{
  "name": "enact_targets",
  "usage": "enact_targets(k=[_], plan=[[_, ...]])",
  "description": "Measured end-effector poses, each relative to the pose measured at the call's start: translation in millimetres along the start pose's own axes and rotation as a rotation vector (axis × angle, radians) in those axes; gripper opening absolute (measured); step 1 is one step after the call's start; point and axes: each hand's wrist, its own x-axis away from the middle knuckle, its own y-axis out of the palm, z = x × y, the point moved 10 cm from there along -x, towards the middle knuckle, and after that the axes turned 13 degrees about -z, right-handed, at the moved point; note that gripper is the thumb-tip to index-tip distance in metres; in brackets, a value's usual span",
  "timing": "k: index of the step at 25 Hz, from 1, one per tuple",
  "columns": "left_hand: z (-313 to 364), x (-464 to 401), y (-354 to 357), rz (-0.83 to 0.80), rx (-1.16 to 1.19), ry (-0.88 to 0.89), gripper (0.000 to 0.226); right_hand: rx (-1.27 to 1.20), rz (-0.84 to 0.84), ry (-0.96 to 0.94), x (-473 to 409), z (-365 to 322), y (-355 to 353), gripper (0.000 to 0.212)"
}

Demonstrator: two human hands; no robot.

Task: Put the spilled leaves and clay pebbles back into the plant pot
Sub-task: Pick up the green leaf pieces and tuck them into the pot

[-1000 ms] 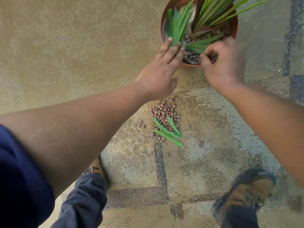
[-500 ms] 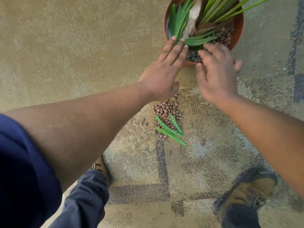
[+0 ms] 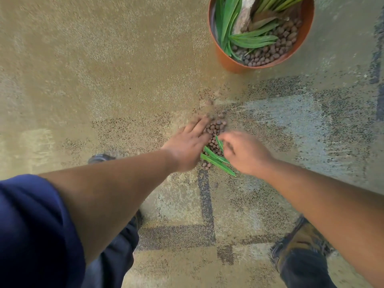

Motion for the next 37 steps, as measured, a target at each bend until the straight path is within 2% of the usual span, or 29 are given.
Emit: enact_targets(k=[1, 3, 6, 12, 16, 18, 21, 24, 27, 29, 33, 35, 37], plan=[[2.3, 3.3, 20.3, -0.085, 0.020, -0.002, 0.058, -0.030, -0.137, 0.053, -2.2, 5.5, 26.0, 0.035], [10.4, 7.5, 48.1, -0.196, 0.015, 0.002, 0.052, 0.006, -0.299, 0.168, -2.4, 17.4, 63.1, 0.043], [23.3, 6.3, 66.9, -0.247, -0.036, 0.012, 0.055, 0.031, -0.363, 0.219, -2.2, 22.2, 87.6, 0.051], [31.8, -1.0, 69.5, -0.279, -0.138, -0.029, 0.082, -0.012, -0.282, 0.168, 2.5, 14.9, 81.5, 0.040], [34.9, -1.3, 65.6, -0.272, -0.201, 0.022, 0.081, 0.022, -0.227, 0.104, 12.2, 12.4, 70.3, 0.034], [35.7, 0.1, 59.5, -0.238, -0.190, 0.043, 0.072, 0.018, -0.145, 0.092, 16.6, 11.7, 58.8, 0.031], [33.5, 5.6, 39.6, -0.096, -0.050, 0.070, 0.044, -0.074, -0.005, 0.130, 22.6, 18.0, 39.7, 0.027], [21.7, 13.6, 14.5, 0.066, 0.098, 0.078, 0.017, -0.386, 0.079, 0.278, 30.1, 39.5, 26.6, 0.011], [7.5, 17.2, -2.7, 0.110, 0.166, 0.042, 0.012, -0.665, 0.171, 0.389, 38.6, 57.4, 17.7, 0.020], [-8.8, 18.5, -11.1, 0.134, 0.371, -0.058, 0.008, -0.804, 0.238, 0.419, 41.9, 61.0, 8.9, 0.022], [-49.3, 17.9, -6.7, 0.150, 1.128, -0.349, 0.012, -1.062, 0.351, 0.416, 34.5, 61.0, -7.8, 0.037], [-54.7, 16.3, -14.9, 0.178, 1.345, -0.380, 0.009, -1.192, 0.372, 0.389, 27.7, 61.0, -16.6, 0.044], [-55.1, 15.8, -29.5, 0.224, 1.532, -0.354, 0.010, -1.320, 0.417, 0.317, 23.7, 58.2, -34.6, 0.038]])
